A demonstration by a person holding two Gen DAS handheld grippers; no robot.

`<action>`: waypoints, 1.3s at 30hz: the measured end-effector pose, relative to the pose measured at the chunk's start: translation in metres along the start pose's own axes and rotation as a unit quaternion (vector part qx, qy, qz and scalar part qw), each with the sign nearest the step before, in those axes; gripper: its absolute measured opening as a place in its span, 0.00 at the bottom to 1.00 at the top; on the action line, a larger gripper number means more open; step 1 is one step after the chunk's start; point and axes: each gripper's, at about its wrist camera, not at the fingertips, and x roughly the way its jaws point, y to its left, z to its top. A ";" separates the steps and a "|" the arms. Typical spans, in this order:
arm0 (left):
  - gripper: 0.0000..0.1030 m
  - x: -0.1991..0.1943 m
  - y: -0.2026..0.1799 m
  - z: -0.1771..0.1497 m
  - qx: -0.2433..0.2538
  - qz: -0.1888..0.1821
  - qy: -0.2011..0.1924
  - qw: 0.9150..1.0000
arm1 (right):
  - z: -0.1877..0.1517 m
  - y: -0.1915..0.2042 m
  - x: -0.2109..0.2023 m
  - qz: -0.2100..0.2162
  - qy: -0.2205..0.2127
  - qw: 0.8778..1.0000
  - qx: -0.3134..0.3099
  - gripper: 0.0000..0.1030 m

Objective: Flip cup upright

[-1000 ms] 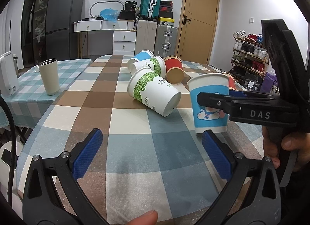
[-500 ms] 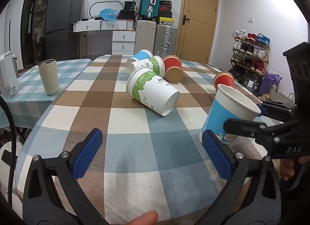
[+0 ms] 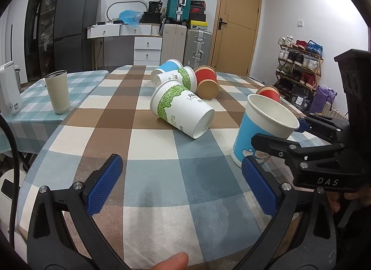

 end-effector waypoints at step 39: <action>0.99 -0.013 -0.018 -0.002 0.032 -0.032 -0.047 0.998 | -0.039 -0.056 -0.063 0.079 -0.140 0.984 0.078 1.00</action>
